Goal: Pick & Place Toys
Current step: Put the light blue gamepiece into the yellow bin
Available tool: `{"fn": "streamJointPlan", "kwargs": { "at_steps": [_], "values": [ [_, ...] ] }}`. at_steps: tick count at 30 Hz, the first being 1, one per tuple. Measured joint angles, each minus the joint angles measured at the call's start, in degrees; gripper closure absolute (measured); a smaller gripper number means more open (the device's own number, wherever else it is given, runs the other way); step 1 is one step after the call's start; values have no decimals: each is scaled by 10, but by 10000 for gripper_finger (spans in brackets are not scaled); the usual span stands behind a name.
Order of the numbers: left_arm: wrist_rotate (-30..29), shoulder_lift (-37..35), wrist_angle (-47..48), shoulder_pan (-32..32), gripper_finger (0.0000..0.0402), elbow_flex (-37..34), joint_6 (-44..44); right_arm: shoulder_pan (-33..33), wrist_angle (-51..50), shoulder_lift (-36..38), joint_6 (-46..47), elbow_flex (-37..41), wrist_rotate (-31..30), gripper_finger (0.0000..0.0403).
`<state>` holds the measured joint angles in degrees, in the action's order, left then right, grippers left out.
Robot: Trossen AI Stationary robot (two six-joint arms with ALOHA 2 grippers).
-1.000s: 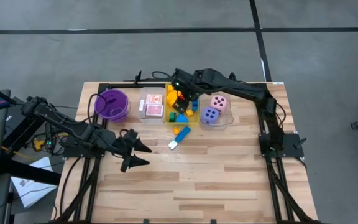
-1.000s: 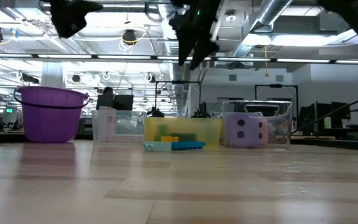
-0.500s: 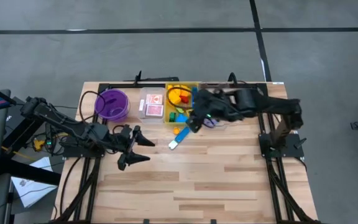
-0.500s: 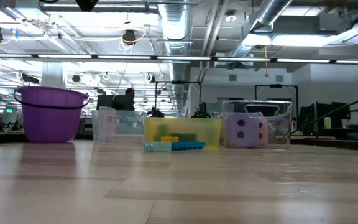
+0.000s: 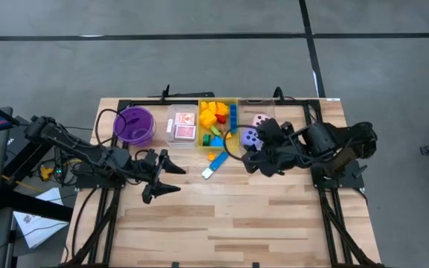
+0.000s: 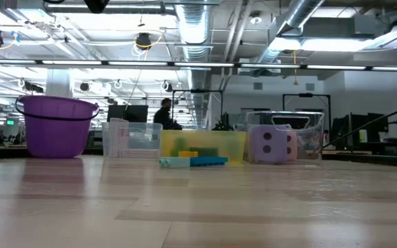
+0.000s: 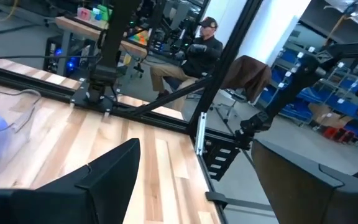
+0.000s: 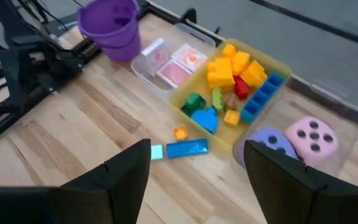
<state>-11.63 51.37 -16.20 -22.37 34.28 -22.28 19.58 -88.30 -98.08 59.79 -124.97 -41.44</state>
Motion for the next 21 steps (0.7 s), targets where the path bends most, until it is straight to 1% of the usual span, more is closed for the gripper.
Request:
{"fn": "streamJointPlan", "kwargs": {
  "at_steps": [3,9,13,16,19,21],
  "values": [
    [-32,0,15,-2,97,0,0,16,-18,0,36,0,0,152],
    [-86,0,53,-20,97,0,-4,51,-17,8,48,0,1,152],
    [-139,13,60,-40,97,4,-7,74,-17,26,48,0,2,152],
    [-159,57,77,-52,97,29,-4,90,-17,41,48,0,2,152],
    [-176,127,112,-65,97,75,9,109,-17,57,48,0,-6,152],
    [-200,180,151,-74,96,115,26,124,-17,68,48,0,-16,152]
  ]
}}
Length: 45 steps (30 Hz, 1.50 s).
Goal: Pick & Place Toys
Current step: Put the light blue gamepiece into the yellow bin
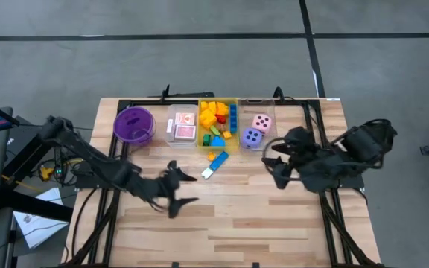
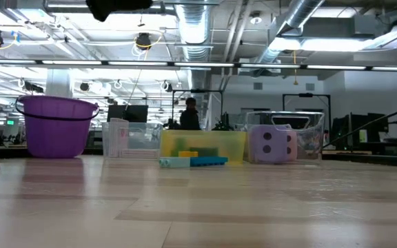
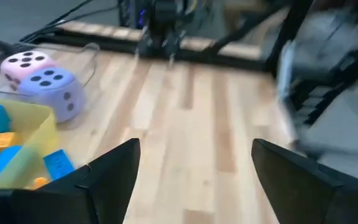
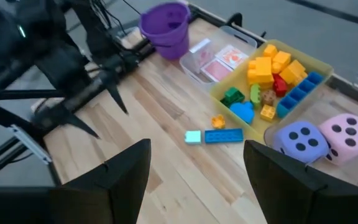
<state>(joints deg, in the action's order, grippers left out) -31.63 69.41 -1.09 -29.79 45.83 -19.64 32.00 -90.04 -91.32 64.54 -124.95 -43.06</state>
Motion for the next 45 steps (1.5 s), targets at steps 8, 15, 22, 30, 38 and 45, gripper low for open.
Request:
{"fn": "streamJointPlan", "kwargs": {
  "at_steps": [8,15,22,30,38,45],
  "values": [
    [-112,171,42,20,68,97,-19,51,0,25,-5,0,-38,152],
    [-177,254,35,63,39,98,-126,79,0,26,-36,0,-48,152],
    [-181,318,35,98,37,97,-197,89,0,26,-55,0,-53,152],
    [-181,375,36,100,50,96,-224,89,0,26,-65,0,-57,152],
    [-184,390,-53,101,52,33,-288,89,0,26,-65,0,-57,152],
    [-120,390,-120,111,72,-15,-229,89,0,26,-67,0,-56,152]
  ]
}}
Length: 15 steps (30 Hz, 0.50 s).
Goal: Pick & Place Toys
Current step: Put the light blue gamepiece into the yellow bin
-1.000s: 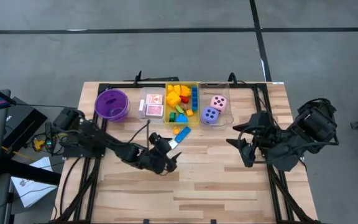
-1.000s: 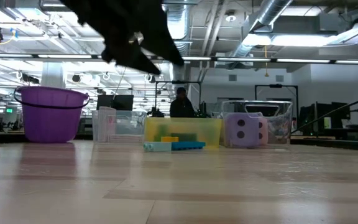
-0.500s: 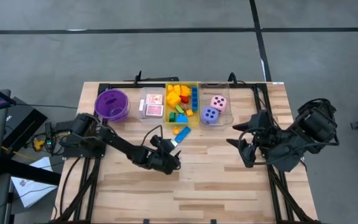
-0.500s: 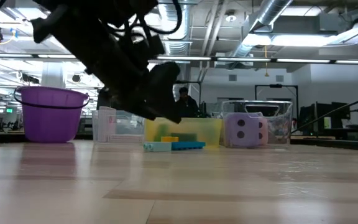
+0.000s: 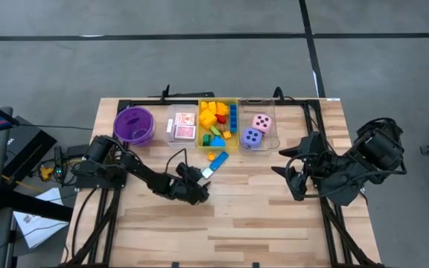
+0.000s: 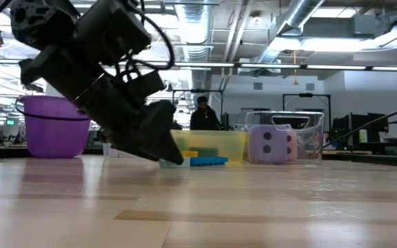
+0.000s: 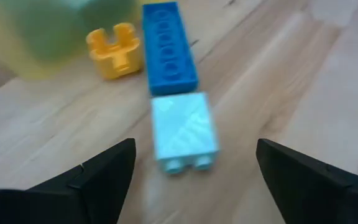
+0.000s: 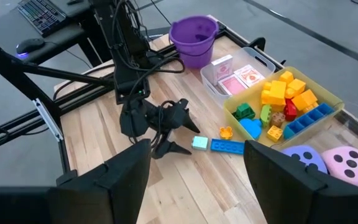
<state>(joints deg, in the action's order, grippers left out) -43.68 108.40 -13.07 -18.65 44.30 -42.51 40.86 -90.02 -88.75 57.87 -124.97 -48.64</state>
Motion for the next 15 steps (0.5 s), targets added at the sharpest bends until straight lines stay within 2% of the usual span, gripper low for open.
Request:
{"fn": "streamJointPlan", "kwargs": {
  "at_steps": [9,12,15],
  "values": [
    [8,0,-29,38,98,-10,-14,0,0,0,0,0,1,152],
    [46,0,-32,52,104,-10,-13,0,0,0,0,0,1,152],
    [55,0,-29,55,110,-10,-10,0,0,0,0,0,1,152]
  ]
}}
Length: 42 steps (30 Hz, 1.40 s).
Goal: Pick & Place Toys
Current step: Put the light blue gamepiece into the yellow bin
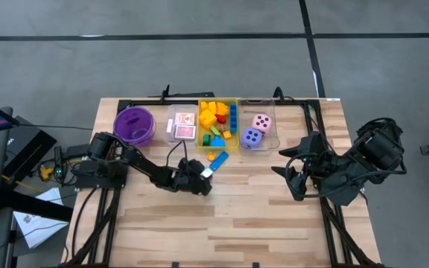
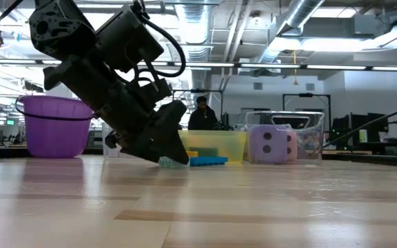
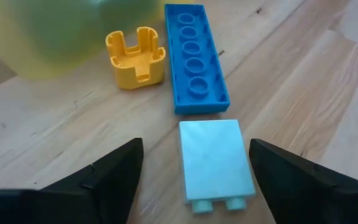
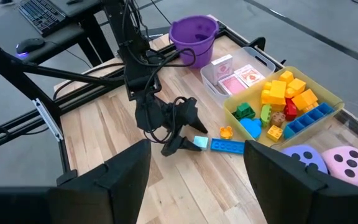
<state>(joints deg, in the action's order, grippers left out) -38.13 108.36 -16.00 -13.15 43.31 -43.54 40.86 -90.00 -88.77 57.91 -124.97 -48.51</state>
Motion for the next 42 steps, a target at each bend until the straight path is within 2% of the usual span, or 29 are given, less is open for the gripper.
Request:
{"fn": "streamJointPlan", "kwargs": {
  "at_steps": [9,24,32,38,42],
  "values": [
    [1,0,9,0,141,0,0,0,0,0,0,0,0,152],
    [13,0,4,-6,263,0,-20,0,0,0,1,0,0,152],
    [35,-2,-23,-25,244,0,-22,0,0,0,1,0,2,152],
    [66,-16,-72,-38,262,2,-20,0,0,0,0,0,1,152],
    [66,-42,-83,-39,257,4,-3,0,0,0,0,0,1,152]
  ]
}}
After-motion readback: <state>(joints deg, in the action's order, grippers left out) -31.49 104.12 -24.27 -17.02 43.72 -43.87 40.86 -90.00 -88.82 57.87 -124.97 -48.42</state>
